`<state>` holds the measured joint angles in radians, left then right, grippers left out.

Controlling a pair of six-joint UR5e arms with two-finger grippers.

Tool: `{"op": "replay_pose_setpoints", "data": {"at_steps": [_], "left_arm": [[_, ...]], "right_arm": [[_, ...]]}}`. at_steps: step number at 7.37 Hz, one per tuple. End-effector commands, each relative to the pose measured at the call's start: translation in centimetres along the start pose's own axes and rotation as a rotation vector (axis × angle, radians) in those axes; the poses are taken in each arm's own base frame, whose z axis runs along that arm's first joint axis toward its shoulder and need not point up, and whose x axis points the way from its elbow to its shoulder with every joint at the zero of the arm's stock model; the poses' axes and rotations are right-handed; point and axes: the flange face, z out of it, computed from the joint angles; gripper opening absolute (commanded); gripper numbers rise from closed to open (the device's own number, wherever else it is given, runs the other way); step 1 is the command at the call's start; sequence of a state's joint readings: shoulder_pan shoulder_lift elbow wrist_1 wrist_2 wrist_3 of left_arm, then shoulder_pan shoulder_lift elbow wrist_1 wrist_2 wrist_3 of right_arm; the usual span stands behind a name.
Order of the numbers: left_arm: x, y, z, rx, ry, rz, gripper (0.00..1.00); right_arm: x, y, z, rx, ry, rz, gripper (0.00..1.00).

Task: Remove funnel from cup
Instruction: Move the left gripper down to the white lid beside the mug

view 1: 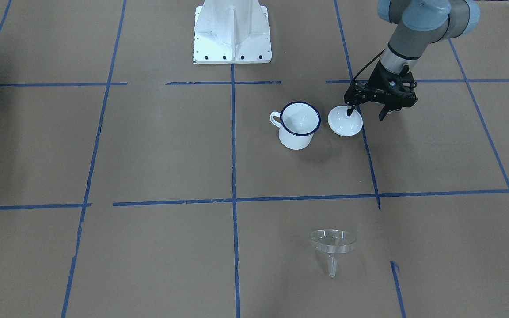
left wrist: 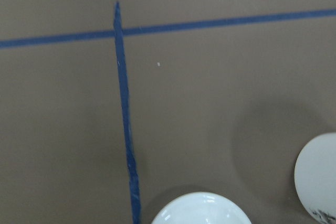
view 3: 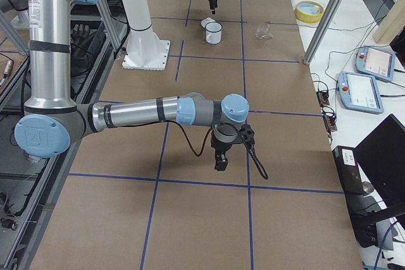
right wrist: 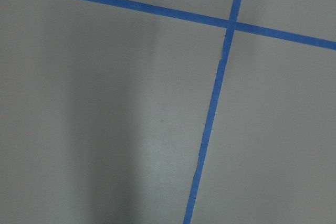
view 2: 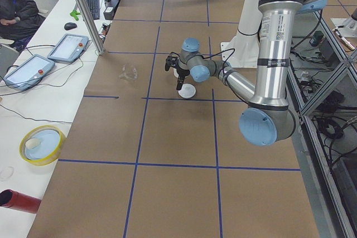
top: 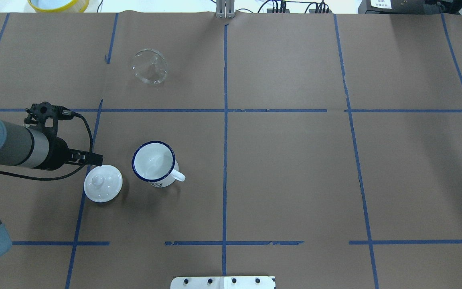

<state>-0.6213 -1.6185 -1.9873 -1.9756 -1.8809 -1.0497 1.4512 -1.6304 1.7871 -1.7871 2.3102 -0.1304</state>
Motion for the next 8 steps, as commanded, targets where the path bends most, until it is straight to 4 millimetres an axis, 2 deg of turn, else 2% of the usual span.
{"op": "replay_pose_setpoints", "data": {"at_steps": [1, 3, 7, 8], "left_arm": [[2.2, 2.1, 3.1, -0.054, -0.005, -0.019, 1.0], [3.0, 1.8, 4.7, -0.064, -0.01, -0.046, 1.0], [2.7, 2.1, 4.6, -0.078, -0.041, -0.053, 1.0], [3.0, 2.0, 4.0, -0.089, -0.067, -0.064, 1.0]], "right_arm": [[0.0, 0.0, 0.0, 0.0, 0.0, 0.0, 1.0], [0.0, 0.0, 0.0, 0.0, 0.0, 0.0, 1.0], [0.0, 0.0, 0.0, 0.0, 0.0, 0.0, 1.0], [0.0, 0.0, 0.0, 0.0, 0.0, 0.0, 1.0]]}}
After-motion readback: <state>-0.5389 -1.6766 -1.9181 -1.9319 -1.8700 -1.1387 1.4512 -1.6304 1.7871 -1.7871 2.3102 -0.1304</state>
